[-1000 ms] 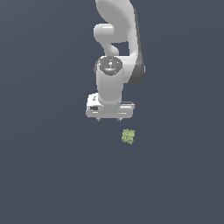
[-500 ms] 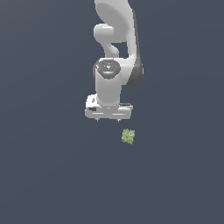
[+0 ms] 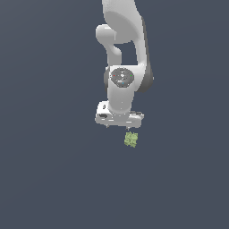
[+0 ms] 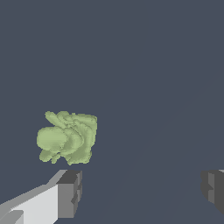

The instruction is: Pick up the object and move it to a goal position.

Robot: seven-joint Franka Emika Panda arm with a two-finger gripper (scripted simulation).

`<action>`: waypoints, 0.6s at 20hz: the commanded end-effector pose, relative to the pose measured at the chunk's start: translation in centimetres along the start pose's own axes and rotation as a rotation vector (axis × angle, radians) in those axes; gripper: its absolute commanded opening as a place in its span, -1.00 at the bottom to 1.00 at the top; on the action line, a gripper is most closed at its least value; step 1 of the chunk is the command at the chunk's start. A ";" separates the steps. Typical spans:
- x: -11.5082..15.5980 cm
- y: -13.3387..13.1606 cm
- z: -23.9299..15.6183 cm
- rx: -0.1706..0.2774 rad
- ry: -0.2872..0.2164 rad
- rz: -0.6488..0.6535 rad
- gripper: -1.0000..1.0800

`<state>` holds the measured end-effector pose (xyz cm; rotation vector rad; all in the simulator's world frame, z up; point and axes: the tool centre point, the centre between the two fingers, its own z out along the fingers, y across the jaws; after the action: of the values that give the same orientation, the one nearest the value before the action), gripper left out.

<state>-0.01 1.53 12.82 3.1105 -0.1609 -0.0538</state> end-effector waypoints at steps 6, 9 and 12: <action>0.8 -4.6 2.2 0.017 0.020 0.092 0.92; 1.0 -5.9 2.8 0.023 0.025 0.119 0.92; 1.1 -6.8 3.2 0.027 0.028 0.138 0.92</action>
<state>1.51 7.68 9.59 3.1158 -0.3591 -0.0091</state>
